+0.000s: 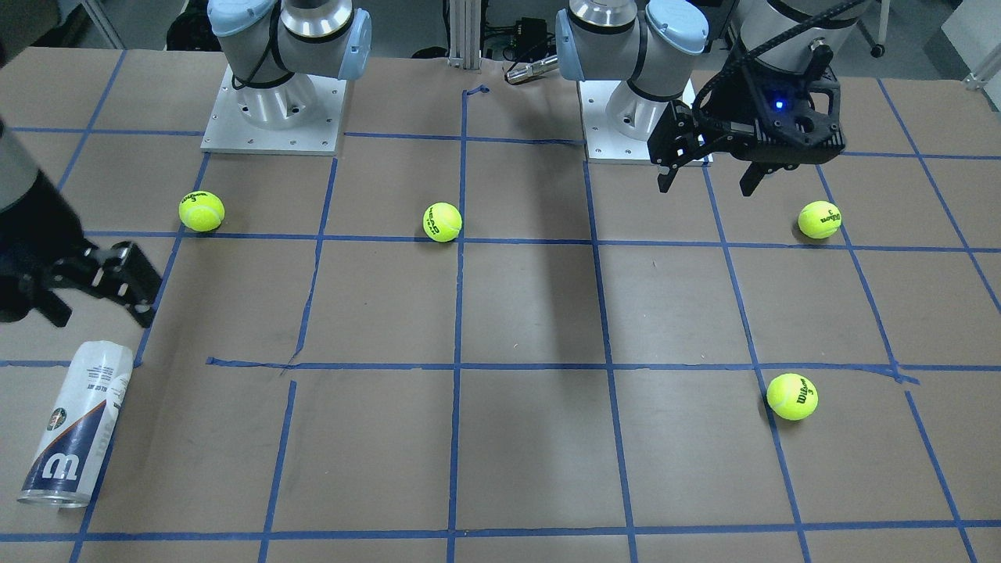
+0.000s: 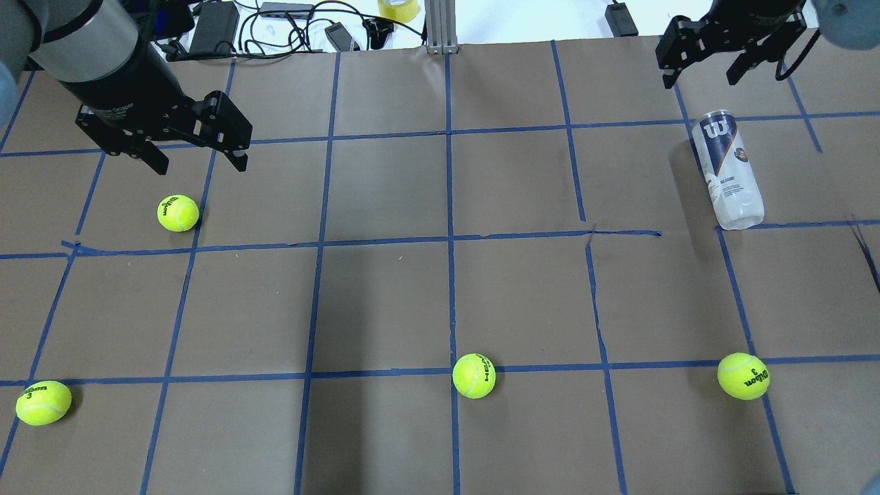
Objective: Lift up tennis ball bucket
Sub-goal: 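Move the right gripper down over the white Wilson ball can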
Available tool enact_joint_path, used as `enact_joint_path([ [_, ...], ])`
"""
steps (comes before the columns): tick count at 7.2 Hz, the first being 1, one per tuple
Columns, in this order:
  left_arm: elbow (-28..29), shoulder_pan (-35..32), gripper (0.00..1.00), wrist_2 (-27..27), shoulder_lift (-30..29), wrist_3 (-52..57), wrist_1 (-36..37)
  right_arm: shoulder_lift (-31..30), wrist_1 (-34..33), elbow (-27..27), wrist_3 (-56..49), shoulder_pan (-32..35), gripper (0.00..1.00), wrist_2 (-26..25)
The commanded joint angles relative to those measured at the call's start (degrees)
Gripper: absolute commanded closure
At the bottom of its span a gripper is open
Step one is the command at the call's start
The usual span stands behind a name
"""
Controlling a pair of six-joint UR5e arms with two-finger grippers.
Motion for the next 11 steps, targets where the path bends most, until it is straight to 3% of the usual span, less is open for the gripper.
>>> enact_joint_path([
  [1, -0.1, 0.0, 0.00, 0.0, 0.3, 0.0, -0.1, 11.4, -9.7, -4.0, -5.1, -5.9, 0.09, -2.7],
  [2, -0.2, 0.0, 0.00, 0.1, 0.3, 0.0, -0.1, 17.0, -13.0, -6.6, -12.6, -7.9, 0.10, -4.8],
  [4, -0.3, 0.0, 0.00, 0.1, 0.4, 0.0, -0.2, 23.7, -15.2, -10.2, -14.9, -9.6, 0.11, -4.2],
  [6, -0.3, 0.0, 0.00, 0.1, 0.5, 0.0, -0.2, 25.3, -15.4, -9.7, -12.9, -9.3, 0.10, -1.2],
  [11, -0.4, 0.0, 0.00, 0.1, 0.6, 0.0, -0.1, 30.4, -16.3, -9.5, -12.5, -9.2, 0.00, -1.6],
])
